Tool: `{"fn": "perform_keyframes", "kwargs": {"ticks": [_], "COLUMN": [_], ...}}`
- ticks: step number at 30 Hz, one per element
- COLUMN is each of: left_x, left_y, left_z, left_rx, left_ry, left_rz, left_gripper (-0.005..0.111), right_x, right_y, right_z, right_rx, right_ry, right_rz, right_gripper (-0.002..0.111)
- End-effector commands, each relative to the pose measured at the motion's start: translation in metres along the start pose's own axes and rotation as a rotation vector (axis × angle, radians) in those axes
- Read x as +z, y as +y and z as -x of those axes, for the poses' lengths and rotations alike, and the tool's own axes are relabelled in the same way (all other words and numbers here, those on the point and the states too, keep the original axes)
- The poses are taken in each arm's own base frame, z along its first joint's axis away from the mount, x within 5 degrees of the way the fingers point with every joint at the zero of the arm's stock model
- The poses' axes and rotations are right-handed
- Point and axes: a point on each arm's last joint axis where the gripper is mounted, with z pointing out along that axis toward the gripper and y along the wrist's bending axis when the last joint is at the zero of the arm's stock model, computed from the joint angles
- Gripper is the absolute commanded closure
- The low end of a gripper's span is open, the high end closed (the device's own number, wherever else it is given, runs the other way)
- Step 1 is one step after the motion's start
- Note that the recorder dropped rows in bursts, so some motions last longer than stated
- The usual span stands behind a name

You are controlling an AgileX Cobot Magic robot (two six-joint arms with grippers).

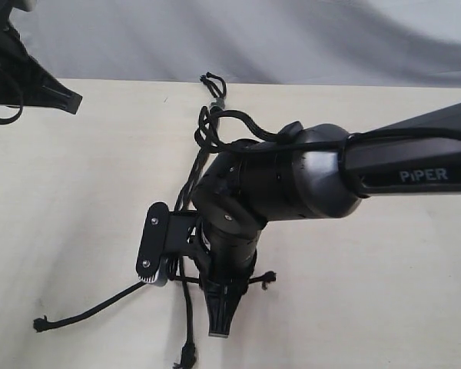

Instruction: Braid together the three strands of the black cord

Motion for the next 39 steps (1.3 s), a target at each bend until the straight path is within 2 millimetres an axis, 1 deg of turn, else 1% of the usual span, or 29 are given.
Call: {"fn": "perform_keyframes", "kwargs": {"ticks": [1,2,4,7,11,16,21,24,26,28,29,31,32,35,36,37,38,39], "left_x": [-0.002,-0.002,-0.002,-0.002,-0.002,-0.002,-0.002,-0.002,-0.002,-0.002,-0.002,-0.002,-0.002,-0.006,-0.008,-0.016,-0.019,-0.029], "left_y": [0.000,0.000,0.000,0.000,0.000,0.000,0.000,-0.001,-0.001,-0.001,-0.001,-0.001,-0.001,0.000,-0.001,-0.001,-0.002,-0.004], "left_z": [0.000,0.000,0.000,0.000,0.000,0.000,0.001,0.002,0.002,0.002,0.002,0.002,0.002,0.002,0.003,0.003,0.003,0.003], "left_rx": [-0.007,-0.007,-0.007,-0.007,-0.005,-0.005,0.011,0.017,0.013,0.019,0.017,0.016,0.013,0.011,0.009,0.018,0.010,0.004], "left_ry": [-0.010,-0.010,-0.010,-0.010,-0.010,-0.010,-0.018,-0.025,-0.024,-0.024,-0.024,-0.024,-0.023,-0.034,-0.042,-0.074,-0.097,-0.181], "left_rz": [-0.004,-0.004,-0.004,-0.004,-0.004,-0.004,-0.006,-0.010,-0.014,-0.014,-0.015,-0.016,-0.018,-0.016,-0.019,-0.037,-0.053,-0.082], "left_gripper": [0.107,0.107,0.107,0.107,0.107,0.107,0.107,0.107,0.107,0.107,0.107,0.107,0.107,0.107,0.107,0.107,0.107,0.107], "right_x": [0.001,0.000,-0.004,-0.020,-0.062,-0.117,-0.170,-0.195,-0.209,-0.221,-0.226,-0.236,-0.239,-0.244,-0.244,-0.243,-0.242,-0.238], "right_y": [-0.001,-0.001,-0.002,-0.005,-0.010,-0.018,-0.022,-0.022,-0.021,-0.019,-0.018,-0.014,-0.012,-0.005,-0.002,0.002,0.005,0.010], "right_z": [-0.003,-0.003,-0.003,-0.003,-0.004,-0.015,-0.034,-0.048,-0.058,-0.066,-0.070,-0.078,-0.082,-0.095,-0.099,-0.108,-0.112,-0.121], "right_rx": [-0.020,-0.020,-0.004,0.015,0.028,0.097,0.233,0.308,0.349,0.380,0.395,0.410,0.410,0.442,0.462,0.490,0.507,0.530], "right_ry": [0.020,0.018,0.008,-0.029,-0.125,-0.235,-0.336,-0.368,-0.382,-0.397,-0.408,-0.433,-0.445,-0.477,-0.492,-0.518,-0.535,-0.560], "right_rz": [0.004,0.003,-0.004,-0.030,-0.097,-0.230,-0.370,-0.434,-0.465,-0.488,-0.495,-0.507,-0.513,-0.525,-0.534,-0.558,-0.570,-0.590], "right_gripper": [0.051,0.045,0.041,0.040,0.040,0.040,0.040,0.040,0.042,0.049,0.055,0.072,0.079,0.105,0.108,0.109,0.109,0.109]}}
